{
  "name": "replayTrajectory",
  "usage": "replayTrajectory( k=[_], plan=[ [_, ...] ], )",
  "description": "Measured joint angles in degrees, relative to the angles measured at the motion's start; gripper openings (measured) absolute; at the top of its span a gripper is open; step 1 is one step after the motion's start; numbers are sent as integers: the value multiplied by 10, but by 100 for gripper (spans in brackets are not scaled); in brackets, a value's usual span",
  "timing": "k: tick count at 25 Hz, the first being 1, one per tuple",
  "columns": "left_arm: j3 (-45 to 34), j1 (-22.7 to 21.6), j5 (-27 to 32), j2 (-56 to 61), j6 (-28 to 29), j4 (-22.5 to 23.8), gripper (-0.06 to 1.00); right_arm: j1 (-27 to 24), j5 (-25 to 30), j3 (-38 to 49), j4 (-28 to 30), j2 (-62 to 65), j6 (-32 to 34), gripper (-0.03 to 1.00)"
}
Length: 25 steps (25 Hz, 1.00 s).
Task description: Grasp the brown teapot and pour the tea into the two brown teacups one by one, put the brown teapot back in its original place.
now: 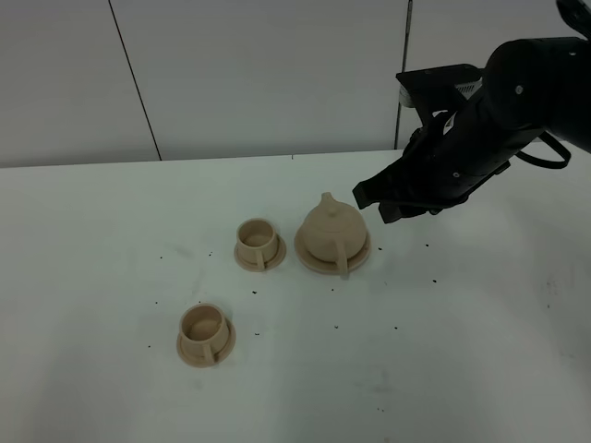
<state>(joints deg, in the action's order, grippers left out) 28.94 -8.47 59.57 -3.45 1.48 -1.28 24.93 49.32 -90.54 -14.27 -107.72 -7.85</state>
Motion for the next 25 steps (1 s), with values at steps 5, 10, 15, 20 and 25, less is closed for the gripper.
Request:
replayTrajectory(
  k=[5, 10, 15, 20, 25],
  plan=[
    [0, 0, 0, 0, 0, 0, 24, 0, -24, -4, -7, -45, 2, 29],
    [0, 0, 0, 0, 0, 0, 24, 0, -50, -7, -34, -74, 8, 29],
    [0, 0, 0, 0, 0, 0, 24, 0, -29, -58, -35, -95, 17, 29],
    [0, 0, 0, 0, 0, 0, 24, 16, 17, -124, -26, -137, 18, 32],
    [0, 0, 0, 0, 0, 0, 24, 35, 48, -156, -20, -170, 31, 33]
  ],
)
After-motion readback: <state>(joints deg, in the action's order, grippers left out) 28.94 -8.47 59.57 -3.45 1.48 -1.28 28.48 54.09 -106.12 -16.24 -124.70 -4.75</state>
